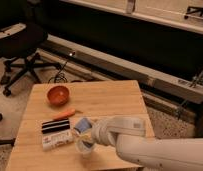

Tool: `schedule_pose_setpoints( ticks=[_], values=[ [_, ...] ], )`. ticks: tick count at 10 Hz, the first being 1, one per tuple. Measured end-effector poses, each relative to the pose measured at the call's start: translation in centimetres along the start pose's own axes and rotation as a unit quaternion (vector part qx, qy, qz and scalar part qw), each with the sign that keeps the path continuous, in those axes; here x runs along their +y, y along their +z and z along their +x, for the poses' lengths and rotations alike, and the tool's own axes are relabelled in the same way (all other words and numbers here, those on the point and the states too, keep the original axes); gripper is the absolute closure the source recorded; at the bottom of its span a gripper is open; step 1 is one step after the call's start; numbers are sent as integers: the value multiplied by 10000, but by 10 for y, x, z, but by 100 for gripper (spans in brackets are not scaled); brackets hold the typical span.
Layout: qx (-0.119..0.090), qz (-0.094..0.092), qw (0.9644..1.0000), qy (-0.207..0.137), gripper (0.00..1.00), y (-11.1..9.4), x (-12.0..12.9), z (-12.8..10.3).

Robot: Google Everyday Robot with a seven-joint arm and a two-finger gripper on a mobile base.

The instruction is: Place the white sponge in the ceramic cup

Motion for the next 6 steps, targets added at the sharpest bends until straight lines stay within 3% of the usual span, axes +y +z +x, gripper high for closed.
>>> schedule_pose_setpoints(
  ticks=[6],
  values=[
    [-49,-24,10000,15,99,12,17,-1]
  ],
)
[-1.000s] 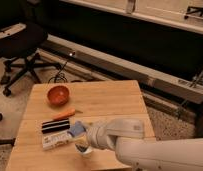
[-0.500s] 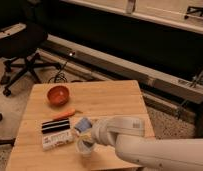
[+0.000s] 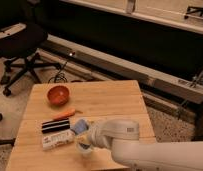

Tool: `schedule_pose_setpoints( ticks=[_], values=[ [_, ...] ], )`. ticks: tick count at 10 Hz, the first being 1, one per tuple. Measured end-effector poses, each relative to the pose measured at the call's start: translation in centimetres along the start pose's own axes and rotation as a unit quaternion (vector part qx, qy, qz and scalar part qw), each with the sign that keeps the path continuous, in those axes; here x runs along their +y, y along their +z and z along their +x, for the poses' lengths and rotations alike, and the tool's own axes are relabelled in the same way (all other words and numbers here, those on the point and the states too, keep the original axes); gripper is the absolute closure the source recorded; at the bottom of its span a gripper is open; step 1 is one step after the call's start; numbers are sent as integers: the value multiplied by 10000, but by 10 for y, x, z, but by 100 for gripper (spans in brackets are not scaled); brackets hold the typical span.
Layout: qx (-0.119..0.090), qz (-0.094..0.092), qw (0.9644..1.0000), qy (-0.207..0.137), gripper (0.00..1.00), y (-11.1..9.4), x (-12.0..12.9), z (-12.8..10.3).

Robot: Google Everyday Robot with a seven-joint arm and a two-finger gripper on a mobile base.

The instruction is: Place the white sponge in the ceramic cup

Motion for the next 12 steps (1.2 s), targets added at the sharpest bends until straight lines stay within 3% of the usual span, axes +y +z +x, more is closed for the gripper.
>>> schedule_pose_setpoints(
  ticks=[3,8,12],
  values=[
    [-14,-47,10000,-67,73,8,10,2],
    [7,185,9997,-141,24,20,3,11],
    [-12,208,9997,-125,20,32,5,21]
  ],
)
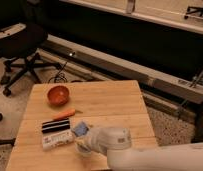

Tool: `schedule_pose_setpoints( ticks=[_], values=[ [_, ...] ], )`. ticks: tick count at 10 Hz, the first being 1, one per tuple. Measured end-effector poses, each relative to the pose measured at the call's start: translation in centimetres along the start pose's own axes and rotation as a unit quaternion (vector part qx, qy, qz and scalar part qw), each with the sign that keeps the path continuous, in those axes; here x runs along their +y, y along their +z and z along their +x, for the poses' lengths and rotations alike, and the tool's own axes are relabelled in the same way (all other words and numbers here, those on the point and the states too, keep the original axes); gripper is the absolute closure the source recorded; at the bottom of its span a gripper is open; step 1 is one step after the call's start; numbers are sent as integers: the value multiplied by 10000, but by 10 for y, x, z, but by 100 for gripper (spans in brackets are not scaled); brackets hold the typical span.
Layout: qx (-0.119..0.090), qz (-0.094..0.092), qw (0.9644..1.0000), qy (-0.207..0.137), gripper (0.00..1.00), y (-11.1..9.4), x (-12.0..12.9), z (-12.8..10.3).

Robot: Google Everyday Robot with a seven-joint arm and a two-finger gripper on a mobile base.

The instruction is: Place the white sponge in the ceramic cup

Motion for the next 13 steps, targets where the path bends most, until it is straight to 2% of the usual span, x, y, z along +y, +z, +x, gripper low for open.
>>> schedule_pose_setpoints(
  ticks=[6,13],
  values=[
    [-70,-122,9999,85,20,5,7,2],
    [-8,-109,9998,140,20,6,5,6]
  ],
)
